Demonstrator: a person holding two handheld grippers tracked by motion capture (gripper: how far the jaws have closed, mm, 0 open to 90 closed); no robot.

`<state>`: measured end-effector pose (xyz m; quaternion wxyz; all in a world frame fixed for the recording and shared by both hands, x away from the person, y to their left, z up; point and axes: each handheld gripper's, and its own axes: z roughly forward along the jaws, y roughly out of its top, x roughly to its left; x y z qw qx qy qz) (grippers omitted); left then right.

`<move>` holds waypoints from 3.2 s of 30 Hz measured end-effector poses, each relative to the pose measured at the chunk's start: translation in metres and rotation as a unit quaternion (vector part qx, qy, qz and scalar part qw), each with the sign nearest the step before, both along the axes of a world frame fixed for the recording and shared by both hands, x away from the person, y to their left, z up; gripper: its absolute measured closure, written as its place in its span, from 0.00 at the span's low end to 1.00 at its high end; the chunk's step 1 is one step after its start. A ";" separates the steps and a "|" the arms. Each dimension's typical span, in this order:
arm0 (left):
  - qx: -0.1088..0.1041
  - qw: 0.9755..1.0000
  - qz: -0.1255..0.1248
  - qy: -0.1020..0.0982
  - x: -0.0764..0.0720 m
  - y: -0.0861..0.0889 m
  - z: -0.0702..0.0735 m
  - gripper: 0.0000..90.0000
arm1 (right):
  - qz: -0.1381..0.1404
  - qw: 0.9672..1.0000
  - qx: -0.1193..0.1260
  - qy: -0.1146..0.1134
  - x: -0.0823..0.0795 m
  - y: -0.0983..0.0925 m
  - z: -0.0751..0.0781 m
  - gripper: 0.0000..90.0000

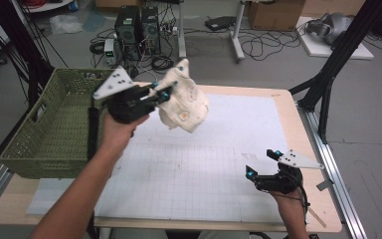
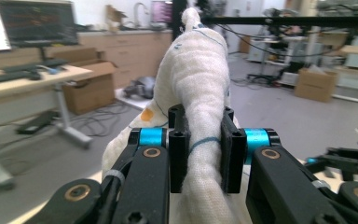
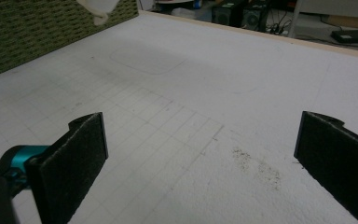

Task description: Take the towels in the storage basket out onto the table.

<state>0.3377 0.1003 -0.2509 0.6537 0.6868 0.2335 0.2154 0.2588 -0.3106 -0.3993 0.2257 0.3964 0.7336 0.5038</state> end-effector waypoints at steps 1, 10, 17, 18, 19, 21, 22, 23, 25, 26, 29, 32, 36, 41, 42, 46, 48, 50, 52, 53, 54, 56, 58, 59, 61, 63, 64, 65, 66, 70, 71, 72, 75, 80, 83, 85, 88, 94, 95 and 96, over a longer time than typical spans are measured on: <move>-0.001 1.000 -0.008 -0.001 0.001 -0.009 -0.004 0.86 | -0.002 1.000 0.001 0.000 0.000 -0.001 0.000 0.02; 0.009 0.998 -0.057 0.015 0.007 -0.069 -0.053 0.86 | -0.015 1.000 0.003 0.001 -0.002 -0.012 -0.001 0.02; 0.027 0.996 -0.070 0.045 0.009 -0.087 -0.101 0.86 | -0.022 1.000 0.003 0.004 -0.002 -0.017 -0.003 0.02; 0.031 0.996 -0.070 0.049 0.008 -0.087 -0.106 0.86 | -0.022 1.000 0.003 0.004 -0.002 -0.017 -0.003 0.02; 0.035 0.995 -0.071 0.053 0.007 -0.085 -0.112 0.86 | -0.024 1.000 0.005 0.008 -0.003 -0.017 -0.003 0.02; 0.047 0.995 -0.071 0.060 0.003 -0.079 -0.122 0.85 | -0.023 1.000 0.004 0.006 -0.003 -0.018 -0.004 0.02; 0.054 0.994 -0.071 0.066 0.000 -0.076 -0.128 0.85 | -0.024 1.000 0.004 0.007 -0.003 -0.018 -0.004 0.02; 0.061 0.993 -0.070 0.069 -0.003 -0.071 -0.133 0.85 | -0.024 1.000 0.003 0.006 -0.003 -0.018 -0.004 0.02; 0.067 0.992 -0.069 0.078 -0.011 -0.061 -0.144 0.85 | -0.024 1.000 0.005 0.008 -0.003 -0.018 -0.004 0.02; 0.073 0.992 -0.067 0.082 -0.015 -0.056 -0.150 0.85 | -0.024 1.000 0.004 0.008 -0.003 -0.018 -0.005 0.02; 0.098 0.988 -0.068 0.098 -0.024 -0.041 -0.163 0.84 | -0.024 1.000 0.004 0.007 -0.004 -0.017 -0.004 0.02; 0.113 0.986 -0.059 0.103 -0.030 -0.028 -0.169 0.83 | -0.022 1.000 0.002 0.008 -0.003 -0.015 -0.004 0.02; 0.128 0.983 -0.052 0.117 -0.036 -0.013 -0.174 0.82 | -0.020 1.000 0.001 0.010 -0.001 -0.012 -0.004 0.02; 0.137 0.980 -0.051 0.133 -0.044 0.003 -0.178 0.75 | -0.016 1.000 -0.003 0.012 -0.001 -0.008 -0.005 0.02; 0.135 0.980 -0.051 0.136 -0.045 0.006 -0.177 0.72 | -0.016 1.000 -0.003 0.013 0.000 -0.008 -0.005 0.02; 0.116 0.985 -0.023 0.126 -0.050 0.023 -0.167 0.46 | -0.011 1.000 0.002 0.011 0.004 -0.006 -0.003 0.05; 0.099 0.988 -0.008 0.114 -0.051 0.032 -0.160 0.44 | -0.011 1.000 0.000 0.013 0.006 -0.005 -0.002 0.05; 0.081 0.991 0.004 0.105 -0.051 0.041 -0.154 0.42 | -0.011 1.000 -0.006 0.012 0.012 -0.002 0.000 0.06; 0.073 0.992 0.013 0.103 -0.050 0.048 -0.151 0.42 | -0.009 1.000 -0.001 0.014 0.019 0.002 0.002 0.10; 0.068 0.992 0.017 0.102 -0.049 0.051 -0.150 0.42 | -0.005 1.000 -0.002 0.014 0.023 0.004 0.003 0.15; 0.065 0.992 0.021 0.102 -0.048 0.053 -0.150 0.42 | 0.002 1.000 -0.004 0.016 0.027 0.008 0.004 0.21; 0.062 0.992 0.027 0.103 -0.047 0.055 -0.151 0.42 | 0.015 1.000 -0.014 0.019 0.038 0.017 0.006 0.28; 0.061 0.992 0.030 0.105 -0.045 0.055 -0.152 0.42 | 0.026 0.999 -0.031 0.028 0.052 0.029 0.005 0.35; 0.063 0.992 0.030 0.105 -0.045 0.054 -0.152 0.42 | 0.031 0.998 -0.040 0.039 0.058 0.037 0.003 0.38; 0.065 0.992 0.031 0.106 -0.043 0.053 -0.154 0.42 | 0.042 0.995 -0.064 0.056 0.071 0.052 -0.005 0.41; 0.064 0.992 0.033 0.107 -0.043 0.051 -0.154 0.42 | 0.059 0.992 -0.077 0.076 0.079 0.066 -0.014 0.47; 0.064 0.992 0.033 0.107 -0.042 0.051 -0.154 0.42 | 0.075 0.990 -0.086 0.084 0.081 0.073 -0.019 0.49; 0.064 0.992 0.032 0.106 -0.042 0.051 -0.154 0.42 | 0.090 0.987 -0.097 0.094 0.080 0.080 -0.023 0.50; 0.064 0.992 0.034 0.105 -0.042 0.051 -0.153 0.42 | 0.106 0.984 -0.106 0.097 0.078 0.085 -0.026 0.52; 0.064 0.992 0.040 0.104 -0.040 0.053 -0.154 0.42 | 0.143 0.975 -0.142 0.097 0.060 0.098 -0.035 0.52; 0.064 0.992 0.041 0.104 -0.040 0.053 -0.154 0.42 | 0.149 0.972 -0.151 0.098 0.056 0.099 -0.037 0.52; 0.063 0.992 0.042 0.104 -0.040 0.053 -0.154 0.42 | 0.152 0.971 -0.157 0.098 0.051 0.100 -0.039 0.52; 0.063 0.992 0.045 0.103 -0.040 0.053 -0.153 0.42 | 0.164 0.970 -0.150 0.099 0.041 0.100 -0.041 0.52; 0.064 0.992 0.047 0.101 -0.039 0.055 -0.152 0.42 | 0.168 0.977 -0.105 0.073 0.035 0.088 -0.024 0.49; 0.061 0.992 0.046 0.098 -0.039 0.055 -0.151 0.42 | 0.130 0.987 -0.081 0.047 0.048 0.078 -0.006 0.57; 0.061 0.992 0.045 0.097 -0.039 0.054 -0.150 0.42 | 0.108 0.989 -0.089 0.045 0.059 0.076 -0.002 0.61; 0.061 0.992 0.044 0.097 -0.039 0.053 -0.150 0.42 | 0.095 0.988 -0.107 0.060 0.080 0.083 -0.007 0.64; 0.061 0.992 0.045 0.099 -0.039 0.053 -0.151 0.42 | 0.129 0.972 -0.154 0.126 0.096 0.109 -0.040 0.59; 0.062 0.992 0.045 0.099 -0.039 0.054 -0.151 0.42 | 0.133 0.970 -0.162 0.122 0.095 0.112 -0.042 0.61; 0.062 0.992 0.045 0.099 -0.039 0.054 -0.151 0.42 | 0.138 0.969 -0.162 0.123 0.094 0.113 -0.041 0.69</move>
